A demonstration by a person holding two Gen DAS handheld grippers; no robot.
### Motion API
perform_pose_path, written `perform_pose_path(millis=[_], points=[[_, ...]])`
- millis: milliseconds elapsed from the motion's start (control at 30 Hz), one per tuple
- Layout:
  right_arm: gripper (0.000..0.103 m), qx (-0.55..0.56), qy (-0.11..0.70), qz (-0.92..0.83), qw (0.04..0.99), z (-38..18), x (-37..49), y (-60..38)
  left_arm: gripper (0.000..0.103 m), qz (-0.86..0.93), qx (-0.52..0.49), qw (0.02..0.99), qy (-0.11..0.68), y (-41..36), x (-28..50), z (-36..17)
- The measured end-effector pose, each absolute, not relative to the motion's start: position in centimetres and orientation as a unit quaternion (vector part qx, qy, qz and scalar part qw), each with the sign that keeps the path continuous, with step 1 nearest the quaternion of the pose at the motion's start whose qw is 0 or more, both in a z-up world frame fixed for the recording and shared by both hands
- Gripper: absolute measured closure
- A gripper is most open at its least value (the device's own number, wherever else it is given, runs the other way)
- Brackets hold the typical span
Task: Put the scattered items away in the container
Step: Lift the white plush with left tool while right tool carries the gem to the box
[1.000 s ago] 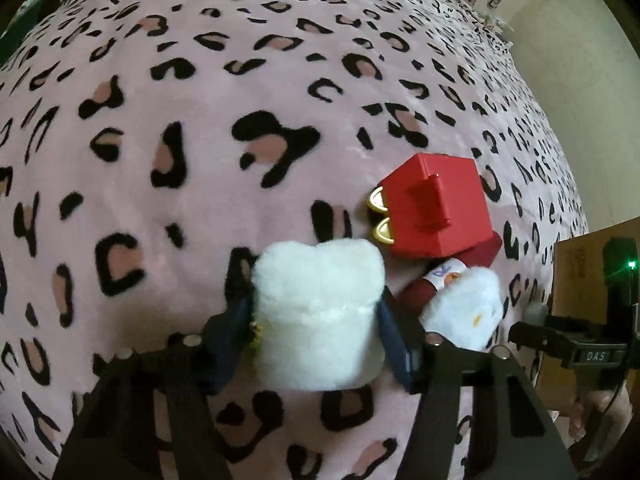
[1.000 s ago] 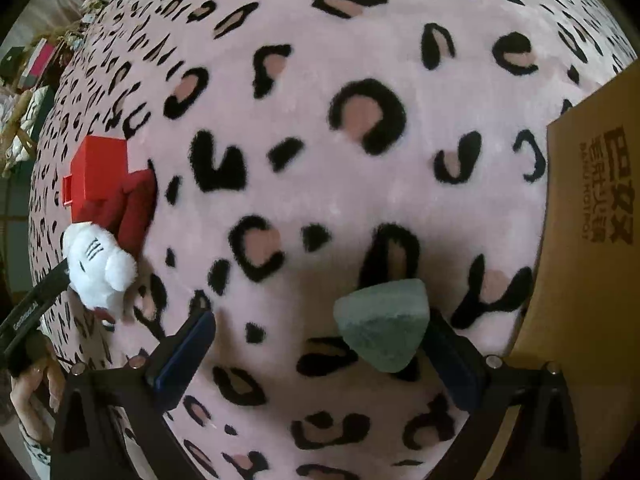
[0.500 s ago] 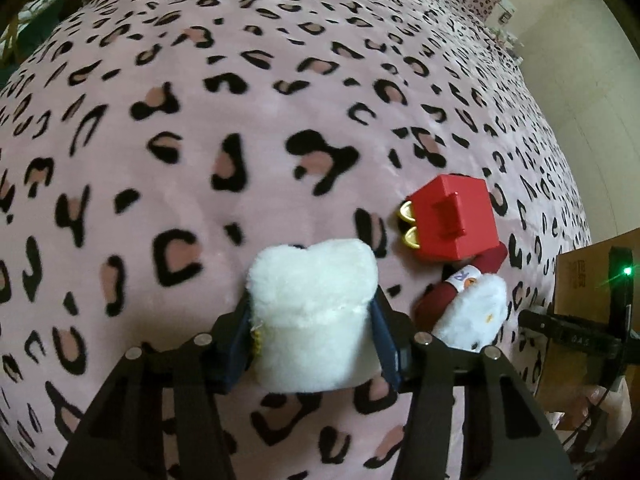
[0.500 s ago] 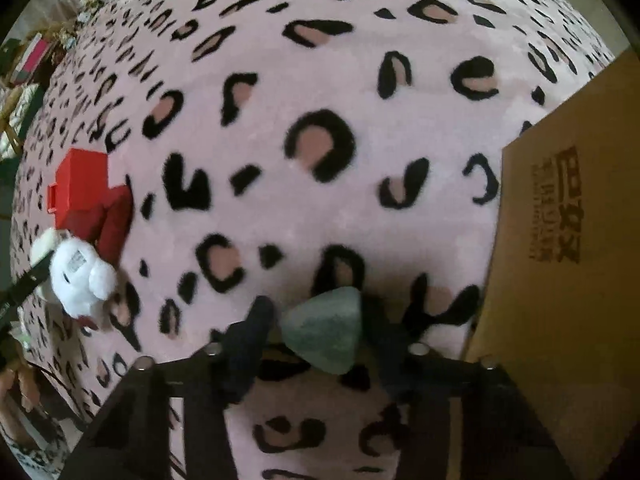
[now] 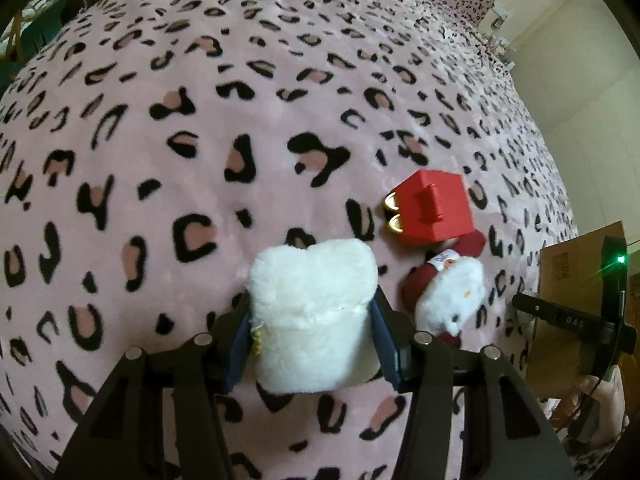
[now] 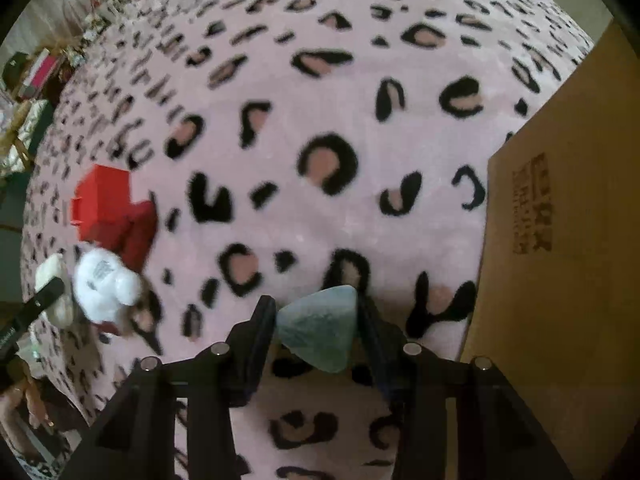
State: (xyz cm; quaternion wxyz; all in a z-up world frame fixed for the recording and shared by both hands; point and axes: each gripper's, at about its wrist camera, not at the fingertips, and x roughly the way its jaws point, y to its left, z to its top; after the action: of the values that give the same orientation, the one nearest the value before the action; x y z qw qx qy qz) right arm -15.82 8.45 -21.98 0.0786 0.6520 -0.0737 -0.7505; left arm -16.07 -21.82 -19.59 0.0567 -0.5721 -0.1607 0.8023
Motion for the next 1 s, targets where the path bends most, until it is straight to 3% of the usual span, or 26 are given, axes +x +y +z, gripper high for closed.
perform_pose_path(millis=[700, 1000], points=[[0.06, 0.531, 0.0, -0.83, 0.171, -5.1, -10.4, 5.2, 0.049, 0.85, -0.505, 0.119, -0.089, -16.3, -10.1, -7.2], [0.06, 0.554, 0.005, -0.815, 0.171, -7.1, -11.1, 6.0, 0.049, 0.853, -0.496, 0.135, -0.089, -14.0, -8.3, -5.2]])
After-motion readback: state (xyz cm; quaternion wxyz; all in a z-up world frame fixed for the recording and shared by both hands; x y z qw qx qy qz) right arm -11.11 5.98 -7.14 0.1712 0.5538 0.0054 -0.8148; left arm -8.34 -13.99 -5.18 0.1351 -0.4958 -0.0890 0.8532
